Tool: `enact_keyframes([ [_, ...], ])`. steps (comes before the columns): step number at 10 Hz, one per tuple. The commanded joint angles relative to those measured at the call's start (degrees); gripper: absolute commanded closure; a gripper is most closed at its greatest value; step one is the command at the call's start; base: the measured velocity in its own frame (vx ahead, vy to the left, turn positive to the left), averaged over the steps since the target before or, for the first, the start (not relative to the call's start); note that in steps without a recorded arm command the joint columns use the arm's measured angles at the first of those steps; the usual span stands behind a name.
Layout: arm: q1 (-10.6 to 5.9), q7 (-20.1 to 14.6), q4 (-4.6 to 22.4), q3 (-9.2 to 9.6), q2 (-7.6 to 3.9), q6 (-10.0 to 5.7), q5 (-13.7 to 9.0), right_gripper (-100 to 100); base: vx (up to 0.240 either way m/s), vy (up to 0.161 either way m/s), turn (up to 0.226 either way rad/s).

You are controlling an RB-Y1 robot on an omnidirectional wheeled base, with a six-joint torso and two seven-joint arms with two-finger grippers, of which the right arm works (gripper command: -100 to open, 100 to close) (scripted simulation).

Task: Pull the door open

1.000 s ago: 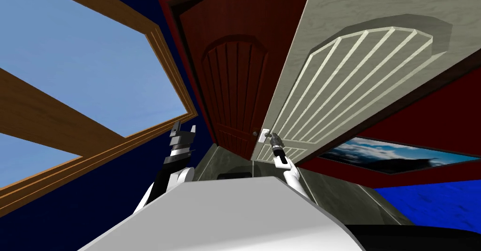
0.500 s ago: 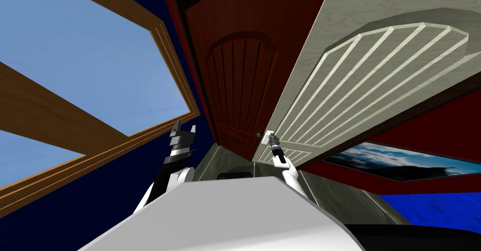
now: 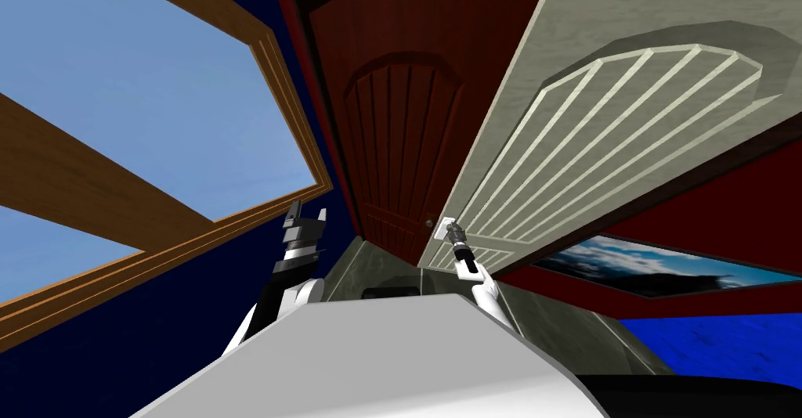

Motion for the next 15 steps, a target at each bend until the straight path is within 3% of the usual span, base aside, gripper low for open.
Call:
enact_keyframes([
  [1, 0.93, -0.28, 0.68, -1.00, -1.15, 0.19, -0.17, 100, -0.174, -0.115, -0.088],
  [2, 1.30, -0.49, 0.63, -0.95, -1.48, 0.18, -0.16, 100, -0.217, -0.075, -0.104],
  [3, 1.13, -0.70, -0.08, -0.02, -0.97, -0.06, 0.03, -100, -0.199, -0.003, 0.050],
  [8, 1.94, -2.42, -2.33, 3.11, -0.67, -0.92, 0.56, -100, -0.187, 0.061, 0.069],
  [12, 2.25, -1.52, -0.92, 0.94, -1.22, -0.60, 0.08, -100, 0.054, -0.089, -0.062],
  [15, 0.98, -0.85, -0.12, 0.94, -0.62, -0.90, 0.04, -100, 0.202, -0.036, 0.051],
])
